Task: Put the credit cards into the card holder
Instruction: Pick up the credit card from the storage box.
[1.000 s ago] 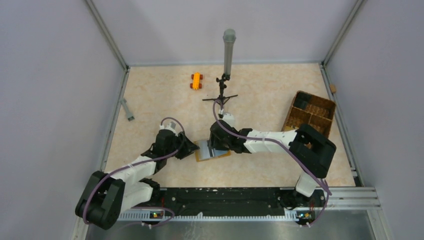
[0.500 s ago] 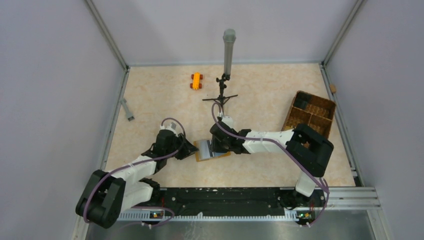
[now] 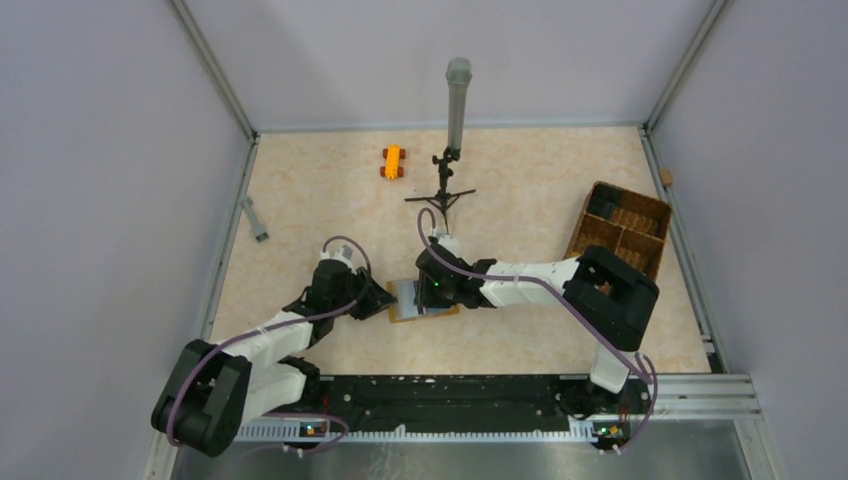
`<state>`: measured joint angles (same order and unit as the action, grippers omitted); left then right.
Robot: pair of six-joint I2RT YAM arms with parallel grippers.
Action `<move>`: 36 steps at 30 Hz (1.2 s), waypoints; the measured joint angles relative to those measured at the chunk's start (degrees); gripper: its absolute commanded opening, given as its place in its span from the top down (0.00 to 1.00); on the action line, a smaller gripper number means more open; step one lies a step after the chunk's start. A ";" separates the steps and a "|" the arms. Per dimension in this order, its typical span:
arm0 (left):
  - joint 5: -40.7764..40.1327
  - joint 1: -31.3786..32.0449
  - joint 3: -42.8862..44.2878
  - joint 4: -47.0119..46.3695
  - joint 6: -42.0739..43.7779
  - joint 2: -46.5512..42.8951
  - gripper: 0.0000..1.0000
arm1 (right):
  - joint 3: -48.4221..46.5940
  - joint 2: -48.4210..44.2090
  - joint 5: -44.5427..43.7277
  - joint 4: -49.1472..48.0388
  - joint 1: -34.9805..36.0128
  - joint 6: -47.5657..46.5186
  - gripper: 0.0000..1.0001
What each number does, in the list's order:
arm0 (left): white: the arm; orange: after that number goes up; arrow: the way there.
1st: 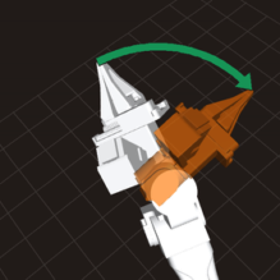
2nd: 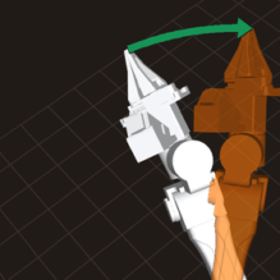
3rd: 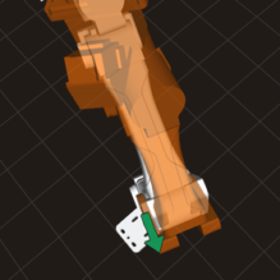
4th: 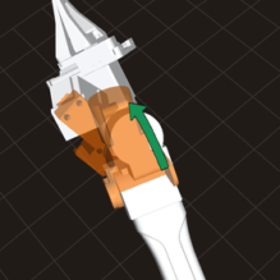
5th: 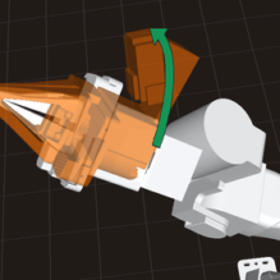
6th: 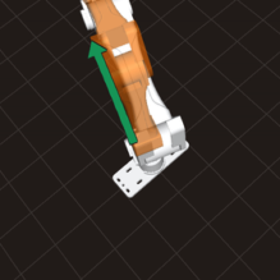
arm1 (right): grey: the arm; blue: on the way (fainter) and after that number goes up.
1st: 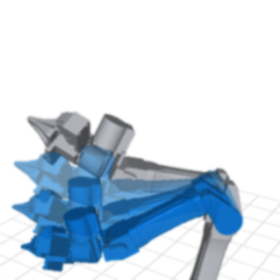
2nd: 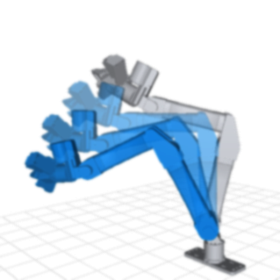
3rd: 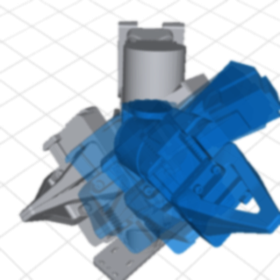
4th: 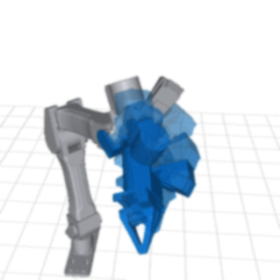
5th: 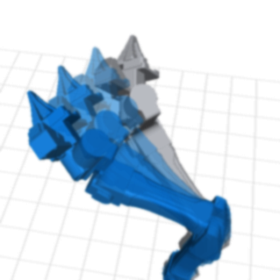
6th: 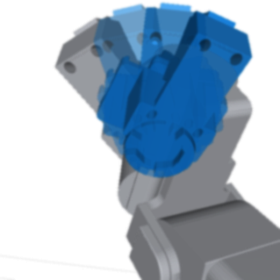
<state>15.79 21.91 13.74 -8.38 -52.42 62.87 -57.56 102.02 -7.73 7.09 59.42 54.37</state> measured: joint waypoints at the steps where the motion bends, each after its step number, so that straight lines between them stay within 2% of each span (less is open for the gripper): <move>1: 0.09 0.00 -0.04 -0.02 -0.04 0.00 0.66 | -0.13 0.13 0.33 -0.20 0.11 -0.09 0.71; 11: 0.22 -0.07 -1.36 -2.49 -1.68 0.02 0.66 | -3.69 2.64 0.92 1.40 0.81 -1.44 0.70; 14: 0.24 -0.07 -1.90 -3.61 -2.19 0.02 0.62 | -4.17 2.69 0.83 2.08 0.83 -1.84 0.67; 17: 0.22 0.00 -1.70 -3.37 -2.21 -0.17 0.47 | -5.07 2.69 0.26 3.21 0.87 -2.40 0.55; 21: -0.79 0.00 0.50 0.35 -0.31 -1.92 0.21 | -6.80 1.27 -2.93 6.84 1.36 -4.96 0.39; 23: -2.01 -0.44 2.03 3.48 0.85 -3.28 0.11 | -7.30 -1.40 -5.53 10.14 1.49 -6.86 0.35; 26: -3.96 -1.90 4.44 9.25 3.34 -4.83 0.04 | -8.15 -7.63 -9.68 16.22 0.68 -9.73 0.34; 30: -5.57 -4.46 8.90 18.25 6.88 -6.64 0.01 | -8.48 -16.68 -12.24 21.86 -4.31 -12.26 0.34; 36: -6.78 -9.46 22.95 32.59 15.98 -8.94 0.01 | -8.48 -26.93 -15.10 27.43 -21.29 -15.78 0.29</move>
<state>9.02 12.45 36.69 24.21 -36.45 53.93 -66.04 75.09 -22.83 34.52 38.13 38.59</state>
